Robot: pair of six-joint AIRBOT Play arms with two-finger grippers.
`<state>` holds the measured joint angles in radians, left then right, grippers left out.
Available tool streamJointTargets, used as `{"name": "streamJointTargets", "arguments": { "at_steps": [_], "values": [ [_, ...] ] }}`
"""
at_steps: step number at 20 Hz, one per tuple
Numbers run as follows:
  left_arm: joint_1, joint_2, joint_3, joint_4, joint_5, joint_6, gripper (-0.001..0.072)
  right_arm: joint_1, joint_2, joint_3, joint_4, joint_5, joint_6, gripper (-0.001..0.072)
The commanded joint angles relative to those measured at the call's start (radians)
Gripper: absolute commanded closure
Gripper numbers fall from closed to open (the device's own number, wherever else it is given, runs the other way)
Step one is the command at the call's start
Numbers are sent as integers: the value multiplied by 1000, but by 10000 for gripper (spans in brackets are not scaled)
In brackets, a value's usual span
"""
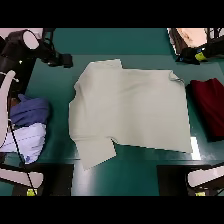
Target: Fold the shirts.
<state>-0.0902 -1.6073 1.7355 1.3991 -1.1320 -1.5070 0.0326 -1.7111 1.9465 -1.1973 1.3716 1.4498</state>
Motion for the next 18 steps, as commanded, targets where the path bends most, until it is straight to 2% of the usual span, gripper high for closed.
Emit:
{"name": "streamJointTargets", "arguments": {
  "at_steps": [1, 2, 4, 10, 14, 18],
  "values": [
    [67, -2, 27, -24, -234, 1, 166, -50, -3, 6, 145, 107, -48, 304],
    [79, 23, -5, -22, -267, 16, 166, -64, 38, -53, 171, 113, -65, 304],
    [85, 109, -146, -20, -236, 14, 166, -84, 135, -198, 184, 113, -86, 305],
    [85, 451, -799, -73, -133, -13, 166, -92, 482, -682, 186, 37, -91, 305],
    [85, 618, -1076, -206, -91, -12, 166, -91, 625, -832, 186, -16, -90, 305],
    [85, 643, -1195, -307, -13, 0, 166, -91, 725, -898, 185, -55, -89, 305]
  ]
}}
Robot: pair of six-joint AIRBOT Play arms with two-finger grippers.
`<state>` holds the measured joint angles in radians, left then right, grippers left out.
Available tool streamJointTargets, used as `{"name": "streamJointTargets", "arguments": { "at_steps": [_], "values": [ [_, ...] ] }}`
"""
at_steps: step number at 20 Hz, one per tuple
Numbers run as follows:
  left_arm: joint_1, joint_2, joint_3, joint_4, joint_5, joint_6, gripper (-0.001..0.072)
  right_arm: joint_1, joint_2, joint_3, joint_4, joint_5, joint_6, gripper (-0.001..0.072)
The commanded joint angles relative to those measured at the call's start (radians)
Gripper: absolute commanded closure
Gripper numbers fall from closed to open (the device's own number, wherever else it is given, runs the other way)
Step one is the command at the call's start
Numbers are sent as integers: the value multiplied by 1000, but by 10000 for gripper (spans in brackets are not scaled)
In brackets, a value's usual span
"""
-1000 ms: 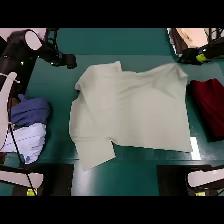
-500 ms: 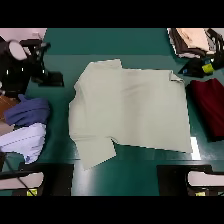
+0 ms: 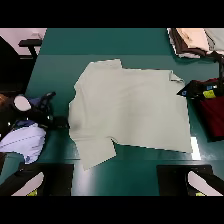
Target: Fold the shirts.
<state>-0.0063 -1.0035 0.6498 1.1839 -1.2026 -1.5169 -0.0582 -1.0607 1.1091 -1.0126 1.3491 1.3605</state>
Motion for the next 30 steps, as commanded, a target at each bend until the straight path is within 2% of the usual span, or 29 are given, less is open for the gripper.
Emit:
{"name": "streamJointTargets", "arguments": {
  "at_steps": [1, 4, 8, 10, 11, 16, 17, 18, 19, 23, 27, 28, 30],
  "values": [
    [1, 38, -128, -125, 89, 30, 167, 0, 89, -60, 0, -33, 0, 305],
    [1, 38, -178, -204, 169, 60, 167, 0, 124, -60, 0, -40, 1, 305],
    [-30, 37, -195, -230, 165, 60, 182, 0, 136, -60, 0, -39, 11, 305],
    [-58, 38, -186, -232, 162, 60, 615, -5, 135, -60, -10, -17, 11, 305],
    [-61, 39, -169, -240, 151, 62, 684, -21, 135, -62, -30, 8, 11, 305],
    [-61, 42, -30, -241, 63, 105, 686, -259, 138, -262, -232, 173, 10, 301],
    [-61, 42, -6, -241, 62, 111, 685, -334, 138, -323, -258, 171, 10, 276],
    [-61, 42, 15, -241, 62, 111, 685, -403, 138, -377, -268, 164, 10, 170],
    [-61, 42, 31, -241, 61, 111, 685, -466, 138, -426, -266, 151, 9, 150],
    [-61, 42, 50, -242, 61, 112, 685, -600, 136, -583, -265, 70, -3, 160],
    [-61, 42, 50, -242, 62, 112, 685, -562, 40, -645, -261, 31, -2, 165],
    [-61, 42, 50, -241, 62, 112, 685, -530, 12, -644, -252, 20, -2, 252],
    [-61, 42, 50, -241, 66, 112, 685, -454, -21, -643, -219, -17, -2, 290]
  ]
}}
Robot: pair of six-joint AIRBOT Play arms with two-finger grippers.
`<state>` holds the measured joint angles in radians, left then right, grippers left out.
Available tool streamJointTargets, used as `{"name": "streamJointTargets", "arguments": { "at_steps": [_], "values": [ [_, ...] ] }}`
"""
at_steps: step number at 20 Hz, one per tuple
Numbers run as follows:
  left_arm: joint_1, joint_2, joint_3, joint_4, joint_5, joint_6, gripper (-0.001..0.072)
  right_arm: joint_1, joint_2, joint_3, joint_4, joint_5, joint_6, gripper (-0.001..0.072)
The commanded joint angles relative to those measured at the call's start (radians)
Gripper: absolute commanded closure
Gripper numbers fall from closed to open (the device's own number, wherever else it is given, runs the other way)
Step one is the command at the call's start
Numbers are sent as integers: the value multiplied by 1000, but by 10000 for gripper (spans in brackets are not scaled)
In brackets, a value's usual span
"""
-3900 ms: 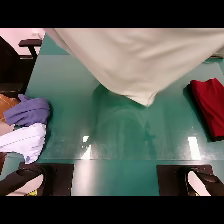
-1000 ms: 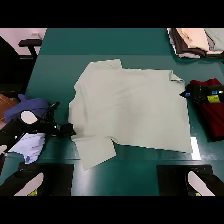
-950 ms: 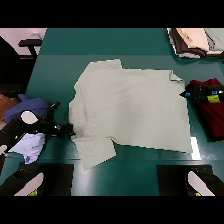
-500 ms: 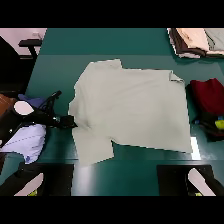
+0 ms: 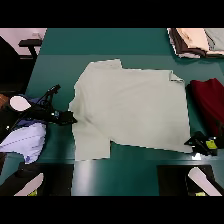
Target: Fold the shirts.
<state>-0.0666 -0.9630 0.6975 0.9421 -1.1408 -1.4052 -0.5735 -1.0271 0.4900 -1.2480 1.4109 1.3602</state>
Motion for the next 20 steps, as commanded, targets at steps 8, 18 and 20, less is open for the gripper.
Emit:
{"name": "streamJointTargets", "arguments": {
  "at_steps": [8, 18, 20],
  "values": [
    [0, 74, 183, 138, -45, -40, 687, 342, 103, 228, 27, -72, 32, 694],
    [0, 163, 1130, 233, -112, -79, 686, 462, 286, 1147, 14, -95, 53, 695],
    [0, 163, 1287, 234, -95, -89, 686, 462, 266, 1334, 14, -60, 53, 695]
  ]
}}
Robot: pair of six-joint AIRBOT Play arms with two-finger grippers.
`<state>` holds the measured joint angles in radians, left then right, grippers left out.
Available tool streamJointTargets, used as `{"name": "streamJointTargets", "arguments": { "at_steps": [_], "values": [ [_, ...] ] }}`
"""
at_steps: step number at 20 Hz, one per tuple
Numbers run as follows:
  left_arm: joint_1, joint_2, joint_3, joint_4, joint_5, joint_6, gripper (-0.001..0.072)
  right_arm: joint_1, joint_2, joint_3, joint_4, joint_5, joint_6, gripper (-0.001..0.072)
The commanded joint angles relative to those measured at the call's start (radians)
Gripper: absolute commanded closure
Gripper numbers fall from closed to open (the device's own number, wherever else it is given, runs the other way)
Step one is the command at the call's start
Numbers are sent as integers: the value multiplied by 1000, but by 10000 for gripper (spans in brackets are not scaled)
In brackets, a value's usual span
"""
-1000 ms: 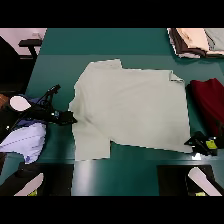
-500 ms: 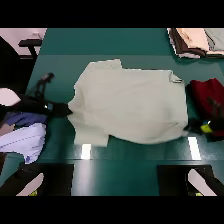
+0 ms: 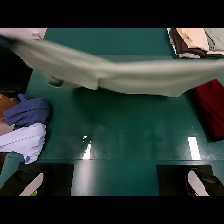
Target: Fold the shirts.
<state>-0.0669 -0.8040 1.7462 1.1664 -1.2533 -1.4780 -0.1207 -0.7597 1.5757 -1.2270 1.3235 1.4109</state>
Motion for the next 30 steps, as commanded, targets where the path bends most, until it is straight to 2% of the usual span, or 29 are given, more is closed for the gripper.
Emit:
{"name": "streamJointTargets", "arguments": {
  "at_steps": [1, 4, 7, 9, 11, 14, 17, 20, 24, 26, 28, 30],
  "values": [
    [0, 4, 303, 10, 26, -17, 686, 9, -21, 335, -7, 66, 5, 695],
    [0, 4, 409, 24, 76, -27, 687, 9, -110, 591, -33, 201, 48, 695],
    [0, -2, 404, 72, 72, -42, 687, 9, -166, 674, -95, 283, 87, 696],
    [0, -16, 337, 72, 45, -44, 687, 9, -170, 582, -101, 284, 103, 696],
    [0, -60, 214, 72, -15, -43, 686, 9, -174, 400, -103, 261, 104, 696],
    [0, -183, 39, 73, -94, -39, 685, 10, -272, 163, -104, 266, 102, 696],
    [0, -352, -130, 76, -61, -32, 684, 10, -435, 26, -102, 248, 95, 696],
    [0, -556, -211, 77, 48, -31, 684, 30, -618, -24, -102, 167, 64, 696],
    [0, -768, -199, 76, 238, -6, 685, 77, -853, 95, -100, 74, 32, 696],
    [10, -817, -158, 74, 279, -7, 685, 87, -947, 210, -100, 52, 32, 696],
    [33, -826, -120, 75, 280, -6, 684, 86, -999, 301, -73, 69, 31, 695],
    [67, -824, -70, 75, 192, -6, 684, 86, -996, 330, -72, 87, 21, 695]
  ]
}}
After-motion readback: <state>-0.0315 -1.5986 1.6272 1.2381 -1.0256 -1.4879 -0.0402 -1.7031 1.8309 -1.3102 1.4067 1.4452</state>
